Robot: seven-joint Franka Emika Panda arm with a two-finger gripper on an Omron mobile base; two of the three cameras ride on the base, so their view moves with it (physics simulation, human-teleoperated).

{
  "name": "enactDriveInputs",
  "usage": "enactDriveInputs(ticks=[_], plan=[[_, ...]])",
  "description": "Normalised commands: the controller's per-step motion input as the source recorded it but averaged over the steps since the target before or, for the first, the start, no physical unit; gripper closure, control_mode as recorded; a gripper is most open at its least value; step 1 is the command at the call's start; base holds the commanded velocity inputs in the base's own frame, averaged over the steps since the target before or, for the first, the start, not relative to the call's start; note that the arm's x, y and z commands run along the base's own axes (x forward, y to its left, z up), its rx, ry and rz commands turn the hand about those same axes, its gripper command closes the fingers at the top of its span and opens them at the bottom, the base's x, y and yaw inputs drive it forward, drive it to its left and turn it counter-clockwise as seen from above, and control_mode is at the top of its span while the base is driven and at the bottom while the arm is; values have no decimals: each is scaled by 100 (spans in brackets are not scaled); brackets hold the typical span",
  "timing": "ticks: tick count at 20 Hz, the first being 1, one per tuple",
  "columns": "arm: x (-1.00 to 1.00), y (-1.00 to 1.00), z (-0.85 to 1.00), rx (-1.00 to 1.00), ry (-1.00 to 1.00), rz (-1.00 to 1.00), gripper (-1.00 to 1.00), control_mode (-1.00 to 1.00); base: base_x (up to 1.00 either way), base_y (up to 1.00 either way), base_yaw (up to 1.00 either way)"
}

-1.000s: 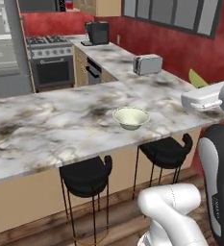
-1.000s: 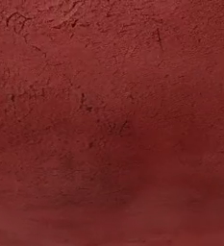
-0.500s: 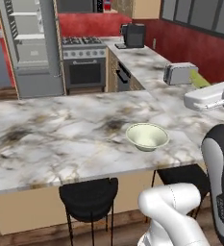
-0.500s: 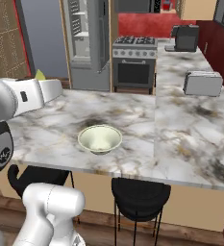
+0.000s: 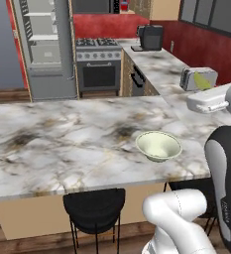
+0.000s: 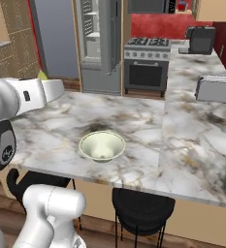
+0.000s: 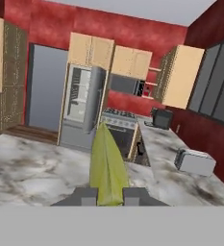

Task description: There is a bowl on the dining counter. Grab a lemon wedge from the fridge and place it in the bowl. Then get the liquor bottle and glass cup from the cabinet and place them next to the bowl.

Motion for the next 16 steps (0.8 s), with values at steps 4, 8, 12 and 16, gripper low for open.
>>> enactDriveInputs(ticks=[4,8,12,16], plan=[[56,-42,-23,14,48,9,100,-100,0,0,0],[54,-36,-53,19,69,8,100,-100,0,0,0],[34,-10,-65,8,65,4,100,-100,0,0,0],[9,0,-68,0,48,5,100,-100,0,0,0]])
